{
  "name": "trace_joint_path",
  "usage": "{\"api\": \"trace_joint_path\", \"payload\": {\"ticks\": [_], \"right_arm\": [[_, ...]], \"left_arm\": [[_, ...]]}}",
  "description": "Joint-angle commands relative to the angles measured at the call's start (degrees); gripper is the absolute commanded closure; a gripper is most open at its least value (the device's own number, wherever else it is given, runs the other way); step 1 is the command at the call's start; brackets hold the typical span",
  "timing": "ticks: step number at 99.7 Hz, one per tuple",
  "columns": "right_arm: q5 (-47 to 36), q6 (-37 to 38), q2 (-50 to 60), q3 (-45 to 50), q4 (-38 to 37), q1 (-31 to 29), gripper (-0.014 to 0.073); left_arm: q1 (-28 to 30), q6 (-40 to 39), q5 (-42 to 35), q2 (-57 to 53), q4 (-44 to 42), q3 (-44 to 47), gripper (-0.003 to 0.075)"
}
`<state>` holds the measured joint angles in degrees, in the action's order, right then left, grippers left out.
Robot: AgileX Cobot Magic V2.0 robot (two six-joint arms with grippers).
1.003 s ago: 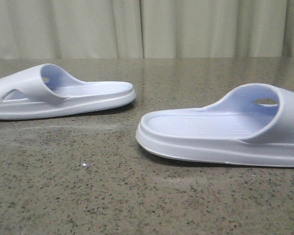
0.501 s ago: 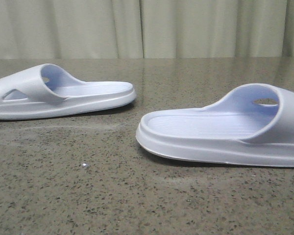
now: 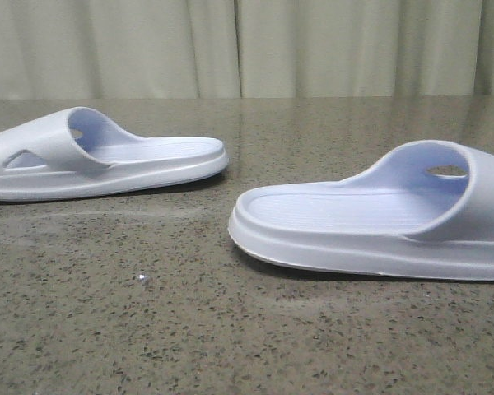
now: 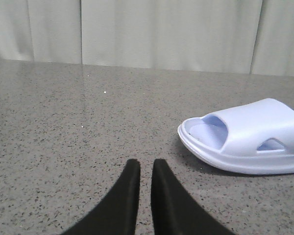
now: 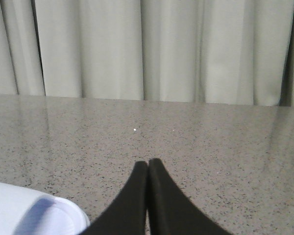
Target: Insert blue slippers together front up
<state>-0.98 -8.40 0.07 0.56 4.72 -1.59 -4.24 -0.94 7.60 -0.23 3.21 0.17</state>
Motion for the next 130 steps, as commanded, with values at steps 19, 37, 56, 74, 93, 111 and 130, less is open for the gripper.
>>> {"api": "trace_joint_path", "payload": {"ticks": [19, 37, 56, 74, 93, 111, 130], "right_arm": [[-8.1, -0.3, -0.4, 1.2, 3.1, -0.1, 0.0683], [-8.5, 0.4, -0.4, 1.2, 4.6, -0.1, 0.0683], [-9.1, 2.1, -0.4, 1.0, 23.1, -0.1, 0.0683], [-5.9, 2.1, -1.0, -2.2, 31.9, -0.1, 0.0676], [3.1, -4.4, -11.1, -12.3, 30.8, -0.1, 0.0671], [15.3, -5.5, -28.7, -25.8, 27.2, -0.1, 0.0672], [25.0, -5.5, -39.5, -34.2, 26.9, -0.1, 0.0672]], "left_arm": [[0.0, -0.3, -8.1, -1.5, 7.8, 0.5, 0.0705], [0.0, -0.3, -8.7, -1.5, 16.7, 0.5, 0.0705], [0.0, -0.3, -9.7, -1.5, 35.2, 0.0, 0.0705], [0.0, -0.3, -9.2, -1.1, 37.1, -2.6, 0.0705], [0.0, -0.3, -0.5, 7.9, 22.2, -13.8, 0.0705], [0.0, -0.3, 13.4, 25.4, 6.9, -29.4, 0.0705], [0.0, -0.3, 21.4, 35.4, 6.7, -36.5, 0.0705]]}}
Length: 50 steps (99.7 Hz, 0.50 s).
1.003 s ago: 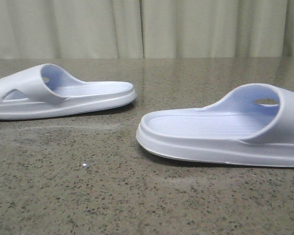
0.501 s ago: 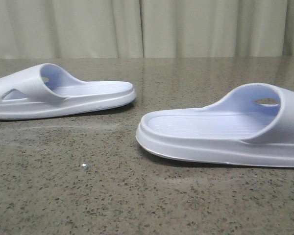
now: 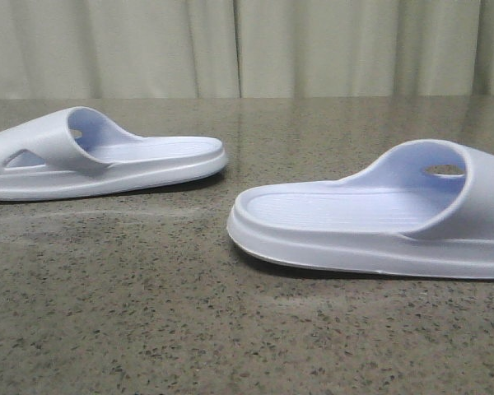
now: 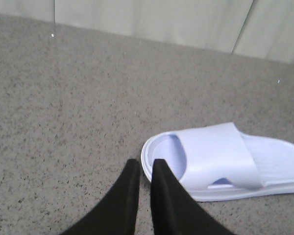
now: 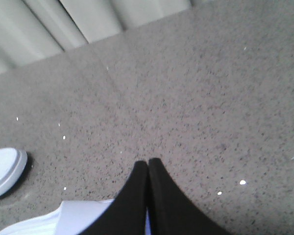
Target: Insert blue slippers together front up
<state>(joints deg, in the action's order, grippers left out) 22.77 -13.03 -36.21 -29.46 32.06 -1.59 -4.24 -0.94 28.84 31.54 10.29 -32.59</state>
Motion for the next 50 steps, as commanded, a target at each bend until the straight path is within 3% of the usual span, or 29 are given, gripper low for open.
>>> {"api": "trace_joint_path", "payload": {"ticks": [1, 18, 50], "right_arm": [[1.4, -0.8, -3.5, -4.3, -0.4, -0.1, 0.0672], [3.1, -0.8, -4.0, -4.8, -1.7, -0.1, 0.0672], [2.6, -0.8, -4.0, -4.8, -1.9, -0.1, 0.0672]], "left_arm": [[0.0, -0.3, 0.4, 3.8, -0.4, -3.8, 0.0705], [0.0, -0.3, 2.5, 5.2, -0.4, -4.7, 0.0705], [0.0, -0.3, -1.7, 5.2, -0.4, -4.7, 0.0705]]}}
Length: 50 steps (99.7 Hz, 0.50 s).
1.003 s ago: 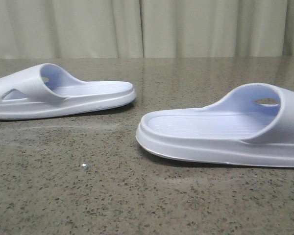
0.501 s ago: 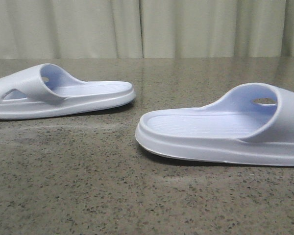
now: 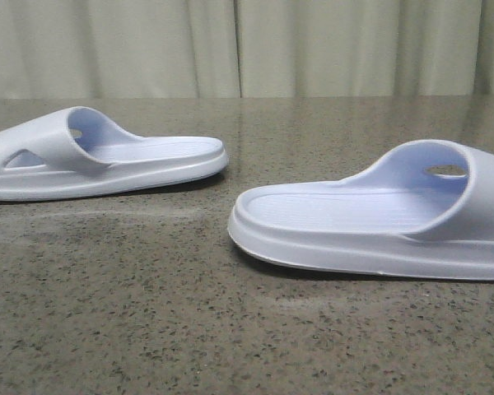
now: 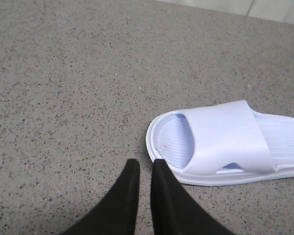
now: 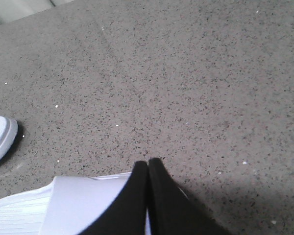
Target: Insert blue slippers together front up
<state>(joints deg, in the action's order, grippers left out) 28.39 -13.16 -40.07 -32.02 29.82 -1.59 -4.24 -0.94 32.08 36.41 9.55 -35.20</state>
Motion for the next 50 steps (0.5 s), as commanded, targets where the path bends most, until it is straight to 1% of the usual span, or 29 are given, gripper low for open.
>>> {"api": "trace_joint_path", "payload": {"ticks": [1, 18, 40, 50], "right_arm": [[-2.9, -0.7, -0.2, -2.2, 0.3, -0.1, 0.0672], [0.0, -0.7, -0.2, -2.2, 0.1, -0.1, 0.0672], [1.3, -0.7, -0.2, -2.2, -3.8, -0.1, 0.0672], [2.7, -0.7, -0.2, -2.2, -4.1, -0.1, 0.0672]], "left_arm": [[0.0, -0.3, -4.8, 0.3, 0.4, -2.1, 0.0705], [0.0, -0.3, -3.1, 0.3, 0.4, -2.1, 0.0705], [0.0, -0.3, -1.0, 0.3, 0.0, -2.1, 0.0705], [0.0, -0.3, -0.5, 0.3, -0.7, -2.1, 0.0704]]}}
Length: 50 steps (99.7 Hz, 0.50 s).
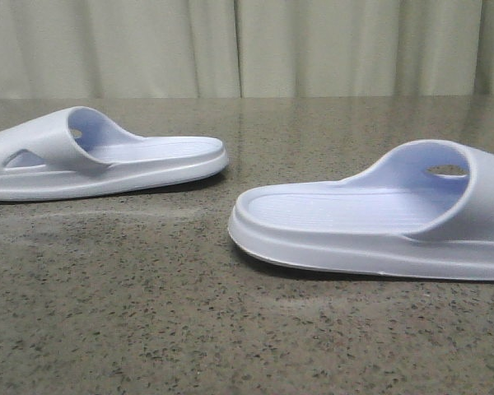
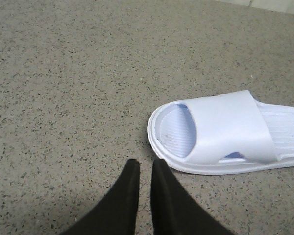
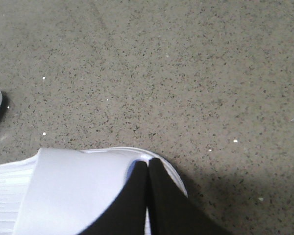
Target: Insert blue slippers together front up
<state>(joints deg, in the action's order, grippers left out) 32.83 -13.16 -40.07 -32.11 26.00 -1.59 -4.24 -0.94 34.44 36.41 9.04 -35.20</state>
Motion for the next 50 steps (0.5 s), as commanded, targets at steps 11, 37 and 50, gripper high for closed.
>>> {"api": "trace_joint_path", "payload": {"ticks": [11, 37, 50], "right_arm": [[-0.7, -0.7, -0.2, -2.1, -0.4, -0.1, 0.0671], [1.5, -0.7, -0.2, -2.1, -1.7, -0.1, 0.0529], [2.2, -0.7, -0.2, -2.1, -1.7, -0.1, 0.0418]], "left_arm": [[0.0, -0.2, -2.8, 0.3, -0.7, -2.1, 0.0703], [0.0, 1.3, -3.1, 0.3, 0.1, -2.1, 0.0534], [0.0, 1.3, -3.5, 0.3, 1.1, -2.1, 0.0450]]}}
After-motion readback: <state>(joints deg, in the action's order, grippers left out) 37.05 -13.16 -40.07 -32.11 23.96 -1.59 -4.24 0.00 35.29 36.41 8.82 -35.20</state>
